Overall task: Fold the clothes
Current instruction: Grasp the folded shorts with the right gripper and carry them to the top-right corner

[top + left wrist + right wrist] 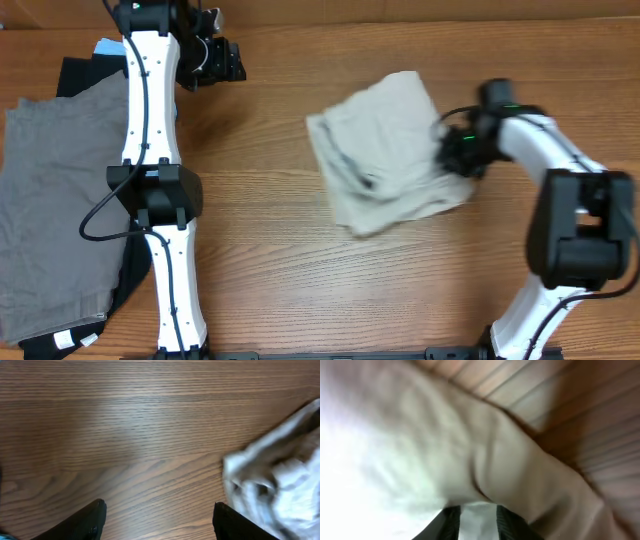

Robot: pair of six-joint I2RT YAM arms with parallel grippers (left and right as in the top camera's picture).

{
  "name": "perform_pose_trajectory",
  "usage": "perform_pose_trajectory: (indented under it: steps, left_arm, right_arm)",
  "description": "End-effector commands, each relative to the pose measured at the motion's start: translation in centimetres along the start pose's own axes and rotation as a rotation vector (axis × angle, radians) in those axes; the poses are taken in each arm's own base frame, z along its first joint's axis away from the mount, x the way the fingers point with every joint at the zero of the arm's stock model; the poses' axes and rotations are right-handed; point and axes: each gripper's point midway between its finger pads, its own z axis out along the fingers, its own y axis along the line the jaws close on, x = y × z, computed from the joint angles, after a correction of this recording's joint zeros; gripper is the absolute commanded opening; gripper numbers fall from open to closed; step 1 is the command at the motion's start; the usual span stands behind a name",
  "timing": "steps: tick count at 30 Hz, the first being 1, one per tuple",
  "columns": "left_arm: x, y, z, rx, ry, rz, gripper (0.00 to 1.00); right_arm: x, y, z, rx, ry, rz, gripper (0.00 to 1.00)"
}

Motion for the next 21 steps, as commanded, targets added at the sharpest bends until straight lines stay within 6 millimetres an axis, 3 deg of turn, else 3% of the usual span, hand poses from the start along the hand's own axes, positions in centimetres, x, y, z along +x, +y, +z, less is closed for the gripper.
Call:
perform_pose_trajectory:
  steps: [1, 4, 7, 9, 12, 16, 21]
  left_arm:
    - [-0.4, -2.1, -0.1, 0.009, -0.022, 0.029, 0.71]
    - [-0.6, -3.1, 0.2, 0.015, -0.034, 0.051, 0.72]
    - [-0.8, -3.8, 0.4, 0.019, -0.043, 0.069, 0.73]
    - [-0.9, -4.1, 0.5, 0.021, -0.045, 0.075, 0.74]
    - [-0.9, -4.1, 0.5, 0.021, -0.044, 0.076, 0.74]
    - [-0.9, -3.7, 0.5, 0.0, -0.045, 0.073, 0.74]
    - [-0.7, -3.6, 0.5, -0.007, -0.039, 0.072, 0.75]
  right_arm:
    - [-4.0, -9.2, -1.1, 0.091, -0.027, 0.064, 0.38]
    - [-6.1, -8.4, -5.3, -0.034, -0.03, 0.094, 0.42]
    - [-6.9, -5.7, -9.8, -0.123, -0.031, 0.024, 0.48]
    - [-6.4, -3.4, -12.4, -0.122, -0.032, -0.029, 0.5]
    - [-4.5, 0.0, -14.4, -0.126, -0.025, -0.092, 0.5]
    - [-0.1, 3.6, -13.7, -0.099, 0.081, -0.148, 0.5]
    - [4.5, 4.3, -9.5, 0.083, 0.18, -0.048, 0.52]
